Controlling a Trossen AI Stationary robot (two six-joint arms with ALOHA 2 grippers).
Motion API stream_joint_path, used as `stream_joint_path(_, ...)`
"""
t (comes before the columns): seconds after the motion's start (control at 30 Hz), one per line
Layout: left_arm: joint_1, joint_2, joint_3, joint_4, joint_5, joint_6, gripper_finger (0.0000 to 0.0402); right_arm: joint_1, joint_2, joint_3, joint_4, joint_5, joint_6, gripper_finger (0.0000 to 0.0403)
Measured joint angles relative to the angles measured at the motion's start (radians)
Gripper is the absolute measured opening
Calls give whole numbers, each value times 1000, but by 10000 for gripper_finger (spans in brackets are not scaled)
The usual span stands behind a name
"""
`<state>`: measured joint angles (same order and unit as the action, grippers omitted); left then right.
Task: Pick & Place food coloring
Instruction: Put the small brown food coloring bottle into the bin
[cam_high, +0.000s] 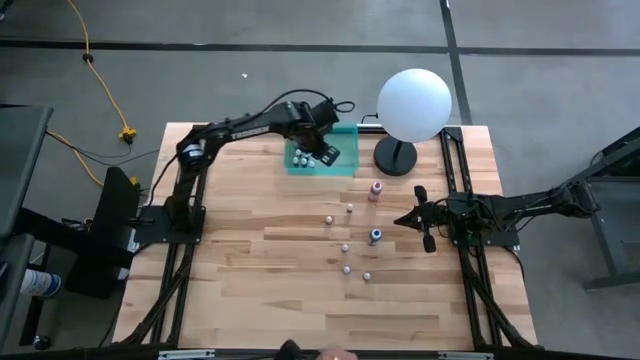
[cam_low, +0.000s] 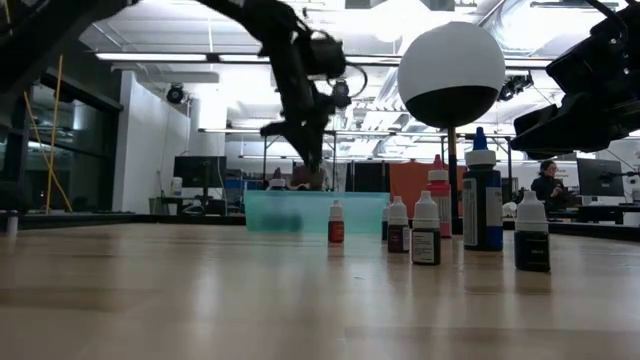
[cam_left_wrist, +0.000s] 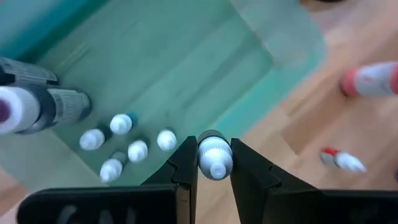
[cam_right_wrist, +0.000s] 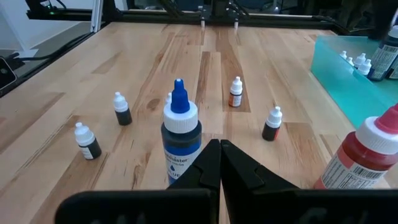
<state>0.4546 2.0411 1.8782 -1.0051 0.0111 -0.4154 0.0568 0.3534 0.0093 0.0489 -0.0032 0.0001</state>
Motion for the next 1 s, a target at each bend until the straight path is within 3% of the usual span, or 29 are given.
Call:
stream_joint_path(0.47, 17, 129, -1, 54, -120, -13, 58, 0, 0, 0, 0, 0, 0, 0)
stream_joint_path(1.0, 17, 166, -1, 83, -161, -29, 58, 0, 0, 0, 0, 0, 0, 0)
